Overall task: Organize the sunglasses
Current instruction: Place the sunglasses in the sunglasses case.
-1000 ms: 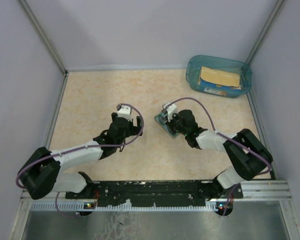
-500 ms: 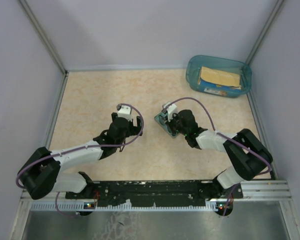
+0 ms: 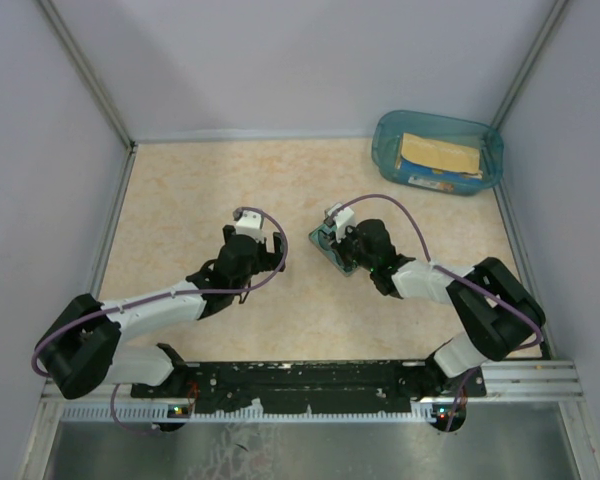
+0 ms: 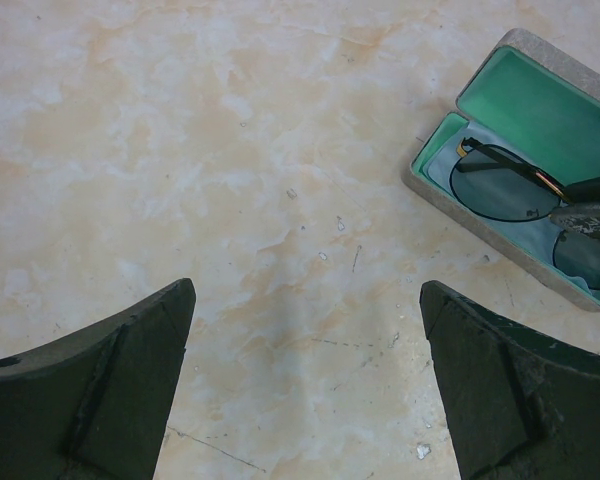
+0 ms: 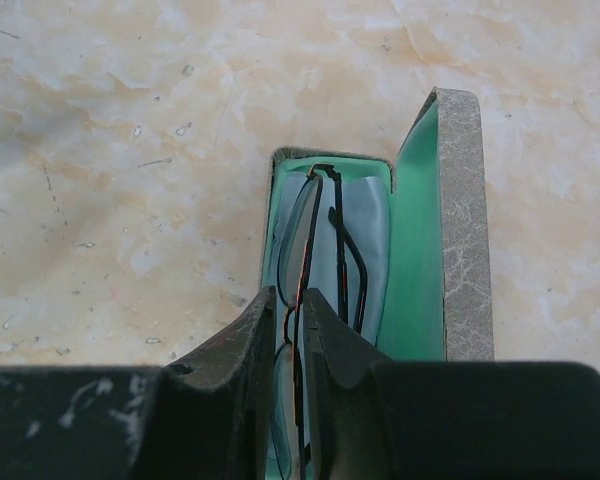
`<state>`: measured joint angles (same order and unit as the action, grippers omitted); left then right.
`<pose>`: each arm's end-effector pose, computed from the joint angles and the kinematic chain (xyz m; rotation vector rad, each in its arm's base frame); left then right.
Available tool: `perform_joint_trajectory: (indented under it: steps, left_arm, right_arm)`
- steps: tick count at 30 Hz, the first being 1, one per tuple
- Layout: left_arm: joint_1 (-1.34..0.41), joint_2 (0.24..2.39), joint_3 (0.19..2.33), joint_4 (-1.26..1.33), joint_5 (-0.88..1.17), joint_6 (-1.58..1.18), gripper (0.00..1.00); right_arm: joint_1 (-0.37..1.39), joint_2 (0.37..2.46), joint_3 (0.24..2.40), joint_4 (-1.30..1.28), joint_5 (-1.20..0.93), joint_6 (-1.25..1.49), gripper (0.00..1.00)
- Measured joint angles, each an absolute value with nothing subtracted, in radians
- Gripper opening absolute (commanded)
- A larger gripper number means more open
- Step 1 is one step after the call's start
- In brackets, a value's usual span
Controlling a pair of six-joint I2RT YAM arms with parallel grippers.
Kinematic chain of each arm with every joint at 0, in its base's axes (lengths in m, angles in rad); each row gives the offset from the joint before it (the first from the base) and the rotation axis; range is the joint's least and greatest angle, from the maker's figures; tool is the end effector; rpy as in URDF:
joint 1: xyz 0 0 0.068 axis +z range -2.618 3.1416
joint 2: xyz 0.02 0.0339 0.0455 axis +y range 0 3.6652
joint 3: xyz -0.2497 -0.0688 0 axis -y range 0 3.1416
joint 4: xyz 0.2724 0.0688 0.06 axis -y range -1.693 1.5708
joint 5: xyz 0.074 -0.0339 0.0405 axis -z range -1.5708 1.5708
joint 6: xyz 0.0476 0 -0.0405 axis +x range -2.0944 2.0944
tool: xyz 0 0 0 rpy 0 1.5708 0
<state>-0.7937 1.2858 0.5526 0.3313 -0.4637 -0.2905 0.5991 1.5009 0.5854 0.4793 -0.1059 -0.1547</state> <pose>0.2253 -0.1987 0.1698 0.1870 1.9283 -0.2662 0.2665 0.1880 0.1319 -0.8088 1.8575 0.3890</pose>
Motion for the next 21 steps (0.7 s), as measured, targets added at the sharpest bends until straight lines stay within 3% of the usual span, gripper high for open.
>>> perform_joint_trajectory:
  steps: [21]
  left_arm:
    - [-0.794,1.285,0.552,0.331,-0.464,-0.29,1.0]
  right_arm:
    - [0.599,1.452,0.585,0.467,-0.073,-0.155,0.34]
